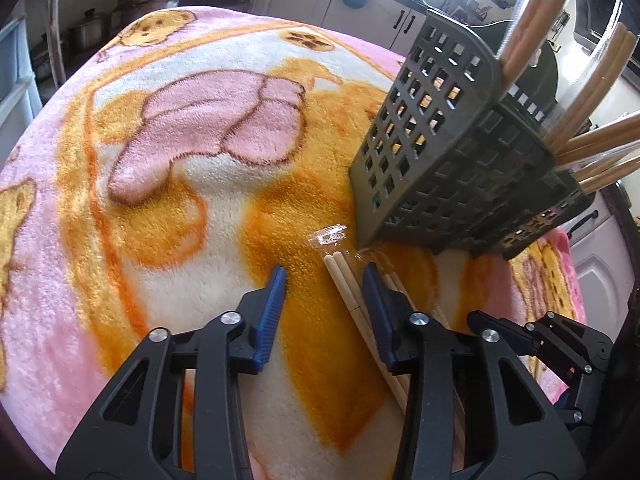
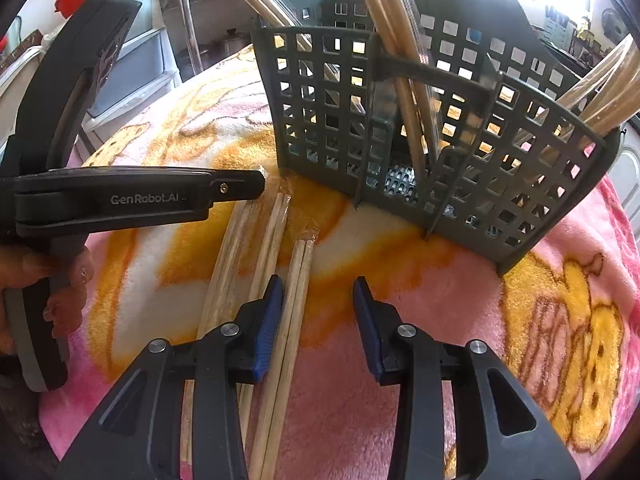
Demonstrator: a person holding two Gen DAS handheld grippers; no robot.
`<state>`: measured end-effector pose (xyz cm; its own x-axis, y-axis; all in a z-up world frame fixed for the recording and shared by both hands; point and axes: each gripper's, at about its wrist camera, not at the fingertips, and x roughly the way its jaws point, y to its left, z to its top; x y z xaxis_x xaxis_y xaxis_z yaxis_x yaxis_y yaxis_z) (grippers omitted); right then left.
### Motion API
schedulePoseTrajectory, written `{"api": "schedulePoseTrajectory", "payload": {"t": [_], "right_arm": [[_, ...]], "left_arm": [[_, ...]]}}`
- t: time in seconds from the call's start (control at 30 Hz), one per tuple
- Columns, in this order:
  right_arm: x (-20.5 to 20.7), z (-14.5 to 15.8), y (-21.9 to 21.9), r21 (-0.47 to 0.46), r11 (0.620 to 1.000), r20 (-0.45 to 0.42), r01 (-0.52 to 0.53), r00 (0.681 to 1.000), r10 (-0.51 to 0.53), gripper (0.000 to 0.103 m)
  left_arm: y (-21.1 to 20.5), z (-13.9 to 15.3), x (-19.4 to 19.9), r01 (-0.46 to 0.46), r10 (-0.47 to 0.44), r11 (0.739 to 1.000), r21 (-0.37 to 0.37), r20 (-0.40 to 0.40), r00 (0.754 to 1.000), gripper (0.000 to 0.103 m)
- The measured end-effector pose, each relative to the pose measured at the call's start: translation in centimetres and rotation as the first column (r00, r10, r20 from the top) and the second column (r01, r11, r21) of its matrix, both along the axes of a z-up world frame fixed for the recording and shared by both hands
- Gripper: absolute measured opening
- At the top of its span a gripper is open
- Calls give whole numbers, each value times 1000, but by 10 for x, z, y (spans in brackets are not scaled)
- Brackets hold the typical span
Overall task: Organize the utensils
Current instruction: 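Lower the left tool onto a wrapped chopstick and close it while the right tool grasps another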
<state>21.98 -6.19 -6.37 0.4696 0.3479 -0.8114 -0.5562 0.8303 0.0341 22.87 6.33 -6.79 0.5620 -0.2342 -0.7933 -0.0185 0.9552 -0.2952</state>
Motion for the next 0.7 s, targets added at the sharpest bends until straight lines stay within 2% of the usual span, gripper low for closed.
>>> {"api": "schedulePoseTrajectory", "payload": {"t": [0.23, 0.43, 0.7], "right_arm": [[9, -4, 2, 16, 1000, -24, 16, 1000, -15, 30], [19, -4, -14, 76, 996, -77, 45, 996, -40, 16], [25, -1, -31, 191, 978, -146, 82, 988, -54, 12]], "left_arm": [[9, -3, -1, -7, 7, 1000, -10, -3, 1000, 21], [27, -7, 0, -35, 32, 993, -110, -33, 999, 15], [50, -14, 19, -76, 53, 964, -256, -94, 994, 15]]}}
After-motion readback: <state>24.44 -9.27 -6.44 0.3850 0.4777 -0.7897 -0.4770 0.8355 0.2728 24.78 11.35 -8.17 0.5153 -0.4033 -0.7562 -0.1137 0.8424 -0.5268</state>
